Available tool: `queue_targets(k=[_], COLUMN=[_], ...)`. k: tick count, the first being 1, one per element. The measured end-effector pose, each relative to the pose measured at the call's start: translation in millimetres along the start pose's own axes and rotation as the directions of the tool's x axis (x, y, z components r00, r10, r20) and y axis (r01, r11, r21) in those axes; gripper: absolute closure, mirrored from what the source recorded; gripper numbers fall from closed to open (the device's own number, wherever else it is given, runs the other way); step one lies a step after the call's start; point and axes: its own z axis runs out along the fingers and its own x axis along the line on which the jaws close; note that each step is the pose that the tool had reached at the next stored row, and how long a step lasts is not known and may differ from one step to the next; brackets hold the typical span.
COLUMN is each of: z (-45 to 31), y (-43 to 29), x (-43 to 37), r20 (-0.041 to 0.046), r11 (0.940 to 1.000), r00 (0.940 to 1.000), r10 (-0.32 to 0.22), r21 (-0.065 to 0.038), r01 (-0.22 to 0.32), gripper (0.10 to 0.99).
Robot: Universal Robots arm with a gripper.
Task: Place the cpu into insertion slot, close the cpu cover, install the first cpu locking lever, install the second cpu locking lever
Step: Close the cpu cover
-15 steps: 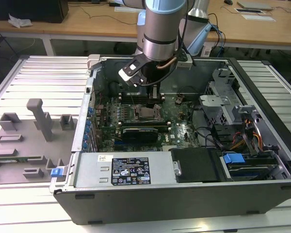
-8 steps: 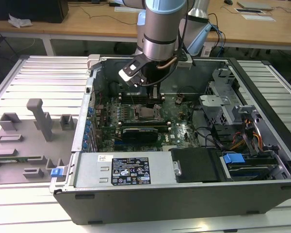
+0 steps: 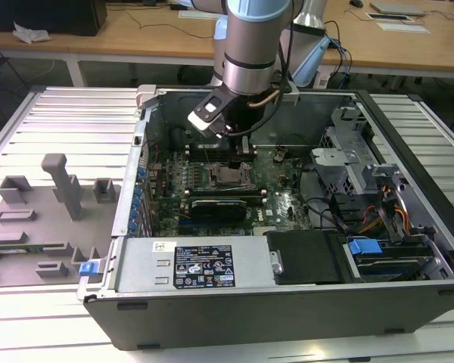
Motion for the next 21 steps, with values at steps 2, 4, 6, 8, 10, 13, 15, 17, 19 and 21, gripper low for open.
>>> queue_targets(k=[2, 4, 6, 8, 10, 13, 15, 17, 19, 21], z=[-0.1, 0.0, 0.0, 0.0, 0.0, 0.0, 0.0, 0.1, 0.2, 0.2], y=[-0.1, 0.0, 0.0, 0.0, 0.0, 0.0, 0.0, 0.0, 0.0, 0.0], x=[0.0, 0.0, 0.0, 0.0, 0.0, 0.0, 0.0, 0.0, 0.0, 0.0], r20=[0.002, 0.004, 0.0057, 0.0076, 0.0088, 0.0101, 0.011, 0.0118, 0.0132, 0.0138], r11=[0.9996, 0.9976, 0.994, 0.9889, 0.983, 0.9695, 0.9576, 0.9436, 0.9121, 0.8944], r00=[0.9996, 0.9976, 0.9939, 0.9889, 0.9829, 0.9695, 0.9576, 0.9436, 0.9121, 0.8943], r10=[-0.028, -0.07, -0.11, -0.148, -0.184, -0.245, -0.288, -0.331, -0.41, -0.447], r21=[0.001, 0.001, 0.002, 0.003, 0.004, 0.005, 0.006, 0.007, 0.009, 0.01], r01=[0.028, 0.07, 0.11, 0.148, 0.184, 0.245, 0.288, 0.331, 0.41, 0.447], gripper=[0.98, 0.98, 0.98, 0.98, 0.98, 0.98, 0.98, 0.98, 0.98, 0.98])
